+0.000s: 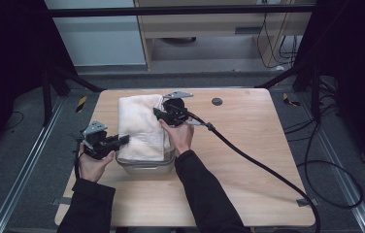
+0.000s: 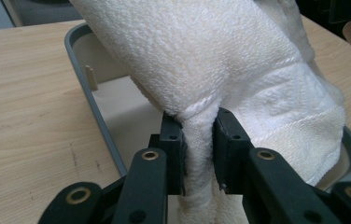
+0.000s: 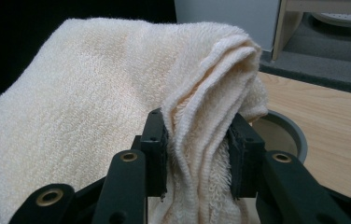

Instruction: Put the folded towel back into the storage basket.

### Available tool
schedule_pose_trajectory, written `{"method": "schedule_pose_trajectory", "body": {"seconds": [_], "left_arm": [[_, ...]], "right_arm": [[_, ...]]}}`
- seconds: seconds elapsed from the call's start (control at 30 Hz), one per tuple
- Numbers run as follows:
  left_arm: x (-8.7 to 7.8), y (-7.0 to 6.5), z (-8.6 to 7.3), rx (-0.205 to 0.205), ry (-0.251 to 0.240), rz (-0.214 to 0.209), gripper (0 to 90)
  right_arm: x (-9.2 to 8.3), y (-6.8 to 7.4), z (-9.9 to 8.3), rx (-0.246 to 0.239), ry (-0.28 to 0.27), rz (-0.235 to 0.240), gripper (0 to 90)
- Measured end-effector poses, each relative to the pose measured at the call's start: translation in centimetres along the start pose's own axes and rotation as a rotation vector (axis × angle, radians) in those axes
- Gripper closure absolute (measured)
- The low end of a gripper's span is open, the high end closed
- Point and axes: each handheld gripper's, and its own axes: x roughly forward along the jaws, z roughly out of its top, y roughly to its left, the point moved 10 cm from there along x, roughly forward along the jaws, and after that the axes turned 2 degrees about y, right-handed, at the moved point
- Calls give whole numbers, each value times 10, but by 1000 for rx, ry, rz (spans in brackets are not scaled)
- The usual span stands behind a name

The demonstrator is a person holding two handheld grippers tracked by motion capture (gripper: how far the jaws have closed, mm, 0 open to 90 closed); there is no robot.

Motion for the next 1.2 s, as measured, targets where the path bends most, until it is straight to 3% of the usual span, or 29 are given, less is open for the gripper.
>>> {"method": "schedule_pose_trajectory", "body": {"seconds": [0.83,1.1,1.2], "left_arm": [[32,3,-26,27,119,51,747],[34,4,-27,23,127,71,724],[34,6,-27,16,130,98,687]], "right_arm": [[20,-17,-43,5,94,-36,637],[25,-20,-49,6,109,-41,629],[25,-20,-50,1,113,-42,625]]}}
